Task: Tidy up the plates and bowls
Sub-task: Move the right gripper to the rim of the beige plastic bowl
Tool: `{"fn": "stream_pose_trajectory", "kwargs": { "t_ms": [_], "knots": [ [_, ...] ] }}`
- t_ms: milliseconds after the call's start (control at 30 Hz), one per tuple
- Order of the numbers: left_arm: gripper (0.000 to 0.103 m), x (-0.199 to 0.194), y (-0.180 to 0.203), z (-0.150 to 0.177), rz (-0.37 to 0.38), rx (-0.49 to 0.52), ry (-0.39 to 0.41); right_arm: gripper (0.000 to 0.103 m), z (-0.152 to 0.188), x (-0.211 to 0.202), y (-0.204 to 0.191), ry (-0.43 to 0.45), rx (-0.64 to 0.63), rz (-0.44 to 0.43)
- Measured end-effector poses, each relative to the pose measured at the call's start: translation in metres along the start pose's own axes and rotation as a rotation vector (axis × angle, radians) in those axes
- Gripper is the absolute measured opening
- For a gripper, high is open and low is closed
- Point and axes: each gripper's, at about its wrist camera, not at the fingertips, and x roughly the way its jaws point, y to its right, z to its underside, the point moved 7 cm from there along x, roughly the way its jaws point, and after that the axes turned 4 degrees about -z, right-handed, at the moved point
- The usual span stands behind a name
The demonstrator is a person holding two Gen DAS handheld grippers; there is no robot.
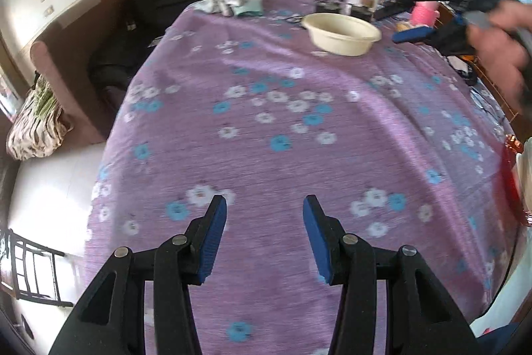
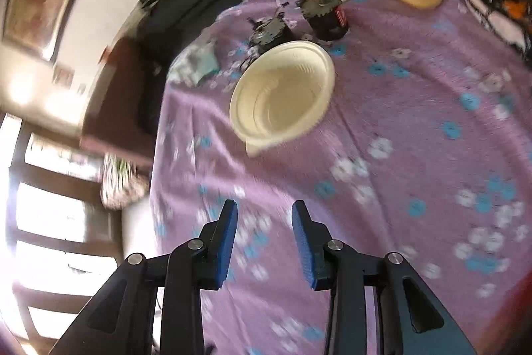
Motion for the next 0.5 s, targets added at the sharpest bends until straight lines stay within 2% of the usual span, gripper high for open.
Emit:
{"fn": "stream_pose_trajectory", "kwargs": {
  "t_ms": [167,267,333,400,433,467,500],
  "knots": [
    [0.047,0.002,-0.021,0.001,0.007,-0.012,0.005,0.037,-0.027,0.047,0.006,0.045,0.208,0.024],
    [0.047,0.001,-0.031,0.003,0.008,-0.016,0.006,0.038,-0.042,0.062,0.011,0.084,0.279,0.052],
    [0.047,0.002,-0.035,0.004,0.006,-0.02,0.004,0.039,-0.046,0.072,0.017,0.079,0.308,0.097],
    [0.047,0.003,-0.041,0.005,0.007,-0.03,0.004,0.038,-0.047,0.08,0.031,0.076,0.386,0.105],
    [0.047,0.003,-0.044,0.004,0.005,-0.037,0.004,0.033,-0.047,0.082,0.035,0.079,0.401,0.107],
    [0.047,0.004,-0.046,0.004,0.004,-0.041,0.004,0.021,-0.048,0.082,0.038,0.084,0.395,0.103],
    [0.047,0.005,-0.048,0.002,0.006,-0.046,0.006,0.019,-0.049,0.081,0.04,0.086,0.384,0.112]
  ]
}}
